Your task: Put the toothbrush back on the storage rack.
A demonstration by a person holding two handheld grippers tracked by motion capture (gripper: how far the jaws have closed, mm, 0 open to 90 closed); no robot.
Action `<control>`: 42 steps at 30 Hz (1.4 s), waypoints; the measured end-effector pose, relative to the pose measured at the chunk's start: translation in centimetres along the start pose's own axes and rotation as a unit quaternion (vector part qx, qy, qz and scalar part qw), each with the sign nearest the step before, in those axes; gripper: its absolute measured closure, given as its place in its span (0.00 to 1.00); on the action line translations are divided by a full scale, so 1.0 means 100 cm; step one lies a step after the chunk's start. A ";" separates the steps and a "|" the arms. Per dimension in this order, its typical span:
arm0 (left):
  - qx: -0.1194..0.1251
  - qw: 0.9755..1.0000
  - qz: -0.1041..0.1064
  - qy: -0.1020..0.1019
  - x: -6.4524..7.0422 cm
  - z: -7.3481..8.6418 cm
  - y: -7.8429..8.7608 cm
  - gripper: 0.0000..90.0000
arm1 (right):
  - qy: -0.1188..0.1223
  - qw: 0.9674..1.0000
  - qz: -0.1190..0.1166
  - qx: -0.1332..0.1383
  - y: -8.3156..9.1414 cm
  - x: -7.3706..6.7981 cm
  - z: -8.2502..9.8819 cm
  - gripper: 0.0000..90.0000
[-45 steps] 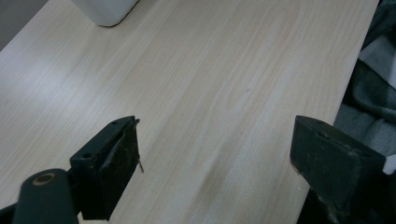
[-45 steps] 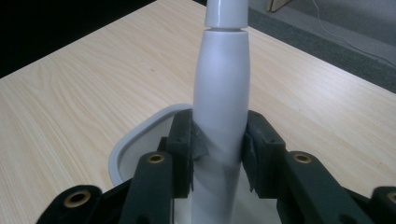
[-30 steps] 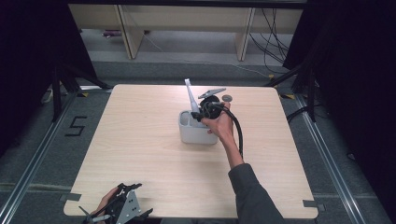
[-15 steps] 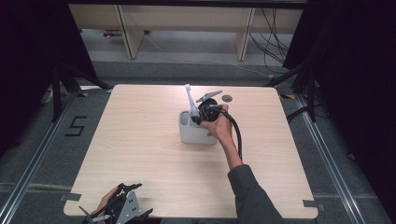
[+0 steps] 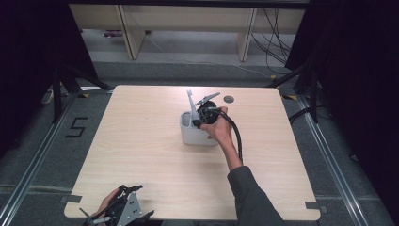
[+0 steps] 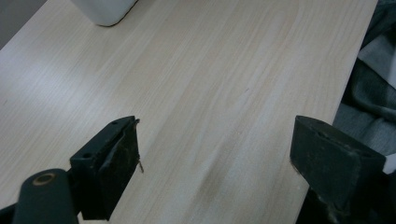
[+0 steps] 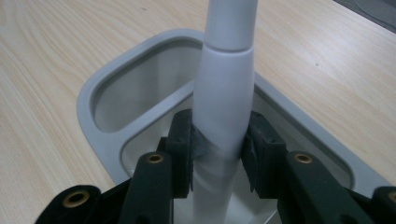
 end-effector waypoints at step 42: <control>-0.003 1.000 0.000 0.004 0.001 0.001 -0.002 0.17 | -0.002 0.994 -0.005 0.109 0.072 0.001 0.013 0.45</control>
Point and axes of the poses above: each handheld gripper's, and its own axes: y roughly backward along the jaws, z roughly out of its underside, x roughly to its right, the point moved 9 cm from there along -y, roughly forward along the jaws
